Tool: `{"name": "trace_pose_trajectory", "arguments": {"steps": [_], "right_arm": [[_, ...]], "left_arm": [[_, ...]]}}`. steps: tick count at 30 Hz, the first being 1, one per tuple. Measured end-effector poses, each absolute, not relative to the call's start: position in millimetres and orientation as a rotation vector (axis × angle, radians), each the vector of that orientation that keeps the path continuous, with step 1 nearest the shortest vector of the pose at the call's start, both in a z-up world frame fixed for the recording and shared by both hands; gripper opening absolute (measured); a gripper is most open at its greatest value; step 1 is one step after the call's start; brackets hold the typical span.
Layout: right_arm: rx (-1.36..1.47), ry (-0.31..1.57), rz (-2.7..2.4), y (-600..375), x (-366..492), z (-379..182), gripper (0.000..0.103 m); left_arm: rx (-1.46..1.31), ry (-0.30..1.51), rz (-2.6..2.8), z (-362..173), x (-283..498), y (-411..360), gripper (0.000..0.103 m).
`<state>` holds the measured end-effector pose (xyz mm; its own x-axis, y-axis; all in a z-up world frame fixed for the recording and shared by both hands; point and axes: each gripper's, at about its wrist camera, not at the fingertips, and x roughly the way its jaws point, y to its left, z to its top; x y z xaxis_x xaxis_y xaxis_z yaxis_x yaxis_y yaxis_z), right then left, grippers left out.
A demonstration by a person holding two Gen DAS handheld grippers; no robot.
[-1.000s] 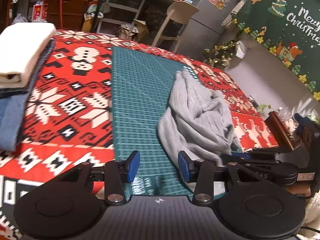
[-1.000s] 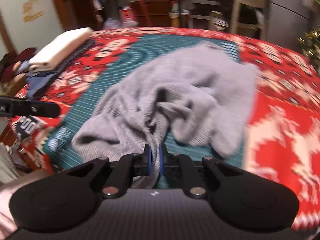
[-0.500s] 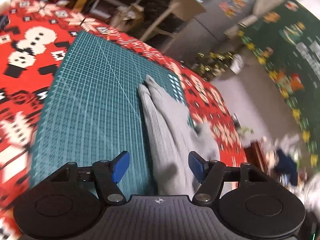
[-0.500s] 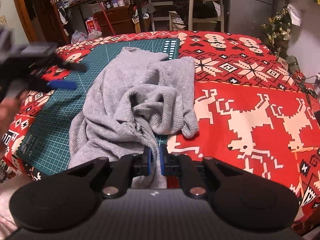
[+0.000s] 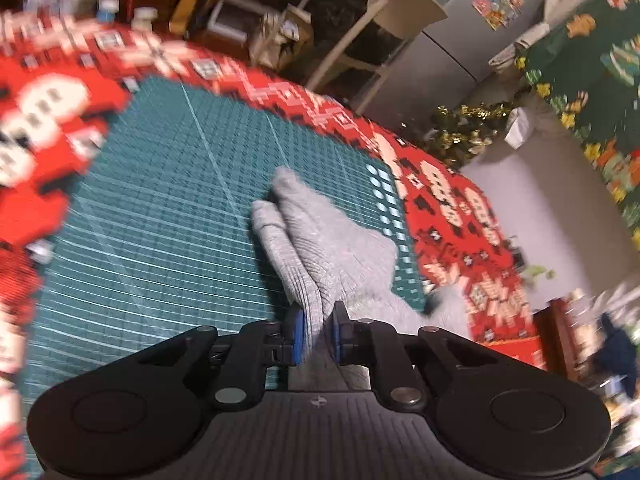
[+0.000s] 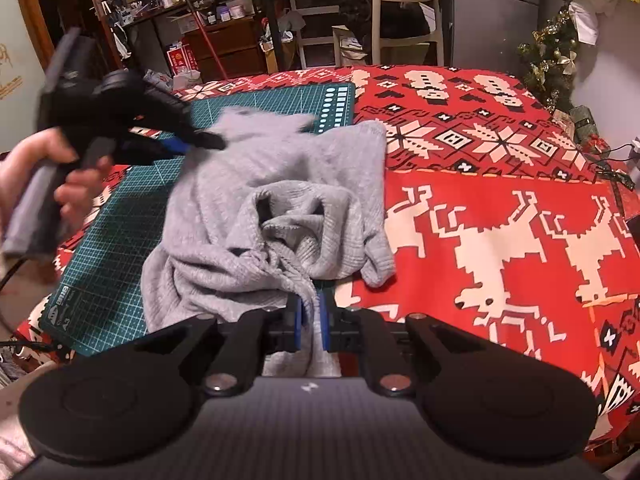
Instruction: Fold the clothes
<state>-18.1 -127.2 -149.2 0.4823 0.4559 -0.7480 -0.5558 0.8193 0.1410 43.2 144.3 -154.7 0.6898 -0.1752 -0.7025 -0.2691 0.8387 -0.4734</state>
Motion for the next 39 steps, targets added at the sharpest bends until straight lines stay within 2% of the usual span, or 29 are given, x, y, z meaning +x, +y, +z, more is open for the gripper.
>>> {"name": "trace_pose_trajectory", "arguments": {"steps": [8, 16, 19, 22, 27, 33, 39], "right_arm": [[-0.142, 0.852, 0.644, -101.7, -8.9, -147.5, 0.010], [-0.174, 0.807, 0.773, -41.9, -12.4, -143.4, 0.010], [-0.158, 0.808, 0.807, -33.5, -16.9, -144.7, 0.014], [-0.152, 0.816, 0.795, -39.2, -18.9, -146.0, 0.027], [-0.120, 0.823, 0.767, -67.4, -21.6, -142.6, 0.045], [-0.105, 0.852, 0.745, -97.2, -29.1, -149.0, 0.047], [-0.088, 0.891, 0.745, -97.3, -33.1, -160.7, 0.047]], "left_arm": [[-0.550, 0.809, 0.130, -143.2, -53.4, 185.3, 0.013], [-0.711, 0.819, 0.227, -145.4, -153.3, 220.6, 0.014], [-0.736, 0.821, 0.186, -142.6, -171.5, 219.2, 0.016], [-0.705, 0.811, 0.170, -135.4, -178.5, 213.4, 0.021], [-0.612, 0.782, 0.167, -120.2, -180.2, 195.1, 0.039], [-0.464, 0.718, 0.109, -107.2, -158.3, 174.1, 0.051], [-0.359, 0.754, 0.119, -130.3, -106.0, 168.9, 0.051]]}}
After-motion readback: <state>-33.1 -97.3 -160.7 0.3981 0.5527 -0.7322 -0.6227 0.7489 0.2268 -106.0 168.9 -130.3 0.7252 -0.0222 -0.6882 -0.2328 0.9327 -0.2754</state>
